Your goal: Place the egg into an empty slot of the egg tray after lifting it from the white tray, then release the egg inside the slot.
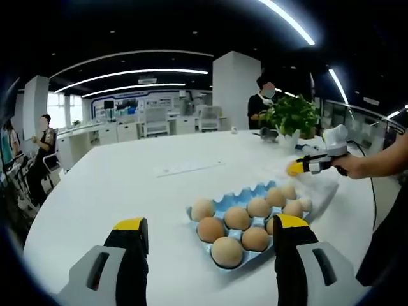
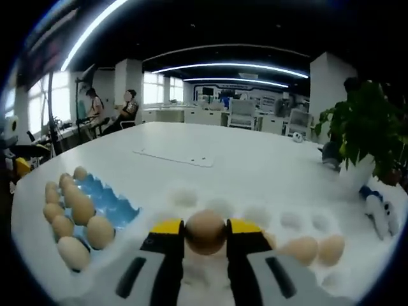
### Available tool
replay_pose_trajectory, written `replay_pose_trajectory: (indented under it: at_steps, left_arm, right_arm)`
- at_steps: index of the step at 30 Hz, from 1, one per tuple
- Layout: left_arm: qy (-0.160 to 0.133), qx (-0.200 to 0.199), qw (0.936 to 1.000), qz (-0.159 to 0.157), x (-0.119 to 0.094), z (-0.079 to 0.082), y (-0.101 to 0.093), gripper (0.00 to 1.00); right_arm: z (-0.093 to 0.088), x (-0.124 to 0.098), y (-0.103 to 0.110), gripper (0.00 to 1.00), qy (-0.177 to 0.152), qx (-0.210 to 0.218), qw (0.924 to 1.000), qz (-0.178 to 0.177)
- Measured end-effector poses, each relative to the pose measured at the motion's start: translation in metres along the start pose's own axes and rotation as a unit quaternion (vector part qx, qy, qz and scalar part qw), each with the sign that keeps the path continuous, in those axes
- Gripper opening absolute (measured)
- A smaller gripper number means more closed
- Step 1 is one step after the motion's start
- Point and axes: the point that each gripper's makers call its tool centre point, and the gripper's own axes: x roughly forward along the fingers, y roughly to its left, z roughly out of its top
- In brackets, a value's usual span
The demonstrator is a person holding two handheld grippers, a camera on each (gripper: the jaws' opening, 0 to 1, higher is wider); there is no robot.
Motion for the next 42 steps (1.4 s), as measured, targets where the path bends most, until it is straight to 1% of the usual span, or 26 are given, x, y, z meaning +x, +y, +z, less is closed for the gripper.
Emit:
replay_pose_trajectory:
  at_steps: [2,3,7,14,18,19,20,22,23,24,25,26,28,29,30,31,33,34,35,36,37,39,42]
  left_arm:
    - [0.0,0.0,1.0,0.0,0.0,0.0,0.0,0.82]
    - [0.002,-0.001,1.0,0.0,0.0,-0.001,0.0,0.81]
    - [0.003,0.0,1.0,-0.002,0.001,-0.002,-0.002,0.82]
    - [0.009,-0.001,1.0,-0.003,0.001,-0.004,-0.004,0.83]
    - [0.013,-0.006,0.9999,-0.002,0.001,-0.005,-0.002,0.84]
    - [0.012,-0.006,0.9999,-0.001,0.0,-0.005,-0.002,0.84]
    - [0.012,-0.007,0.9999,-0.001,0.0,-0.005,-0.002,0.84]
    - [0.012,-0.007,0.9999,-0.002,0.0,-0.005,-0.002,0.84]
    - [0.012,-0.006,0.9999,-0.002,0.0,-0.005,-0.002,0.84]
    - [0.012,-0.007,0.9999,-0.002,0.0,-0.005,-0.002,0.84]
    - [0.012,-0.008,0.9999,-0.002,0.0,-0.005,-0.002,0.84]
    - [0.013,-0.008,0.9999,0.0,0.0,-0.006,-0.002,0.84]
    - [0.012,-0.009,0.9999,0.002,0.0,-0.006,-0.001,0.85]
    - [0.011,-0.01,0.9999,0.002,0.0,-0.006,0.0,0.85]
    - [0.011,-0.01,0.9999,0.002,0.0,-0.006,-0.001,0.85]
    - [0.011,-0.009,0.9999,0.003,-0.001,-0.006,-0.001,0.85]
    - [0.011,-0.009,0.9999,0.002,-0.001,-0.006,-0.001,0.85]
    - [0.011,-0.01,0.9999,0.002,-0.001,-0.006,-0.001,0.85]
    - [0.011,-0.009,0.9999,0.002,-0.001,-0.007,-0.001,0.84]
    - [0.012,-0.009,0.9999,0.002,-0.001,-0.007,-0.001,0.85]
    - [0.011,-0.011,0.9999,0.005,-0.001,-0.007,0.0,0.85]
    - [0.011,-0.011,0.9999,0.004,-0.001,-0.007,0.0,0.85]
    - [0.01,-0.012,0.9999,0.003,-0.001,-0.007,0.0,0.84]
  right_arm:
    - [0.005,-0.002,0.001,0.25,-0.004,-0.004,1.0,0.003]
    - [0.008,-0.001,0.001,0.25,-0.005,0.005,0.9999,0.01]
    - [0.019,-0.004,0.004,0.25,-0.017,0.008,0.9997,0.014]
    - [0.028,-0.002,0.017,0.25,-0.024,0.012,0.9991,0.033]
    - [0.035,0.002,0.034,0.25,-0.027,0.023,0.9978,0.055]
    - [0.036,0.003,0.037,0.25,-0.029,0.021,0.9977,0.057]
    - [0.038,0.004,0.043,0.25,-0.031,0.013,0.9971,0.068]
    - [0.039,0.006,0.049,0.25,-0.03,0.009,0.9969,0.072]
    - [0.041,0.007,0.054,0.25,-0.034,0.009,0.996,0.082]
    - [0.041,0.008,0.058,0.25,-0.031,0.009,0.9956,0.088]
    - [0.042,0.008,0.06,0.25,-0.033,0.008,0.9955,0.088]
    - [0.043,0.009,0.065,0.25,-0.036,0.008,0.9945,0.098]
    - [0.046,0.01,0.073,0.25,-0.039,0.013,0.9935,0.106]
    - [0.047,0.011,0.079,0.25,-0.038,0.01,0.9924,0.117]
    - [0.048,0.013,0.082,0.25,-0.039,0.008,0.9924,0.117]
    - [0.05,0.014,0.088,0.25,-0.042,0.003,0.9911,0.126]
    - [0.051,0.016,0.093,0.25,-0.043,0.003,0.9904,0.131]
    - [0.054,0.019,0.102,0.25,-0.044,0.004,0.989,0.141]
    - [0.054,0.019,0.105,0.25,-0.045,0.004,0.9885,0.144]
    - [0.055,0.022,0.112,0.25,-0.044,-0.003,0.9876,0.151]
    - [0.056,0.024,0.119,0.25,-0.043,-0.004,0.9861,0.161]
    - [0.059,0.027,0.128,0.25,-0.044,-0.001,0.9845,0.17]
    - [0.064,0.033,0.148,0.25,-0.048,-0.009,0.9803,0.191]
